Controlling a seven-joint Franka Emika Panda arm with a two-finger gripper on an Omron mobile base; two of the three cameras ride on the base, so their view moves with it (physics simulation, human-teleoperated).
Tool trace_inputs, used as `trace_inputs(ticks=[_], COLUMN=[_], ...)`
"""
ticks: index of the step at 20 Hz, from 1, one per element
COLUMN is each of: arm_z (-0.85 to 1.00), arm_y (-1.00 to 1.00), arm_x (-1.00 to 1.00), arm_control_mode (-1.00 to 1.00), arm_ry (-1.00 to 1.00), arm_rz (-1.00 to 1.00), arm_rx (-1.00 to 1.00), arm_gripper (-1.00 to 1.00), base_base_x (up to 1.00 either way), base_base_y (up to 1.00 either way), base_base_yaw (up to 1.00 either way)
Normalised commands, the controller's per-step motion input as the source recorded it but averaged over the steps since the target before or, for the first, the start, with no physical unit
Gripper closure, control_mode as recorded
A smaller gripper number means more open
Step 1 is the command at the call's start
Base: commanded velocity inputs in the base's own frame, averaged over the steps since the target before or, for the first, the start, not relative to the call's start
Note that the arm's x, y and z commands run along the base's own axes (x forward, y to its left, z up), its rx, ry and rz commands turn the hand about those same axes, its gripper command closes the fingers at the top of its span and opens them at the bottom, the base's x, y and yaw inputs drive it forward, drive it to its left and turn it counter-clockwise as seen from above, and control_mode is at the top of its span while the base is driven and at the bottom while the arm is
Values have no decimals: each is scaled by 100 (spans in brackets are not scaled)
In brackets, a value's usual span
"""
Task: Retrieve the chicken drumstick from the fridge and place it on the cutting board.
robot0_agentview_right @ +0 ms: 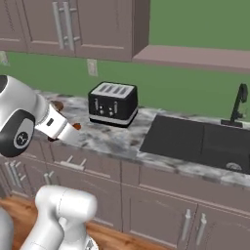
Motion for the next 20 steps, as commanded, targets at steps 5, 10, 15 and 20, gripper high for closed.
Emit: trace_inputs(ticks=[5, 10, 15, 20], arm_z=[0, 0, 0, 0], arm_y=[0, 0, 0, 0], arm_x=[0, 0, 0, 0], arm_control_mode=[100, 100, 100, 100], arm_ry=[0, 0, 0, 0], arm_rz=[0, 0, 0, 0], arm_rx=[0, 0, 0, 0], arm_gripper=[100, 100, 100, 100], base_base_x=[55, 46, 45, 51], base_base_y=[100, 100, 100, 96], base_base_yaw=[-9, -15, -19, -18])
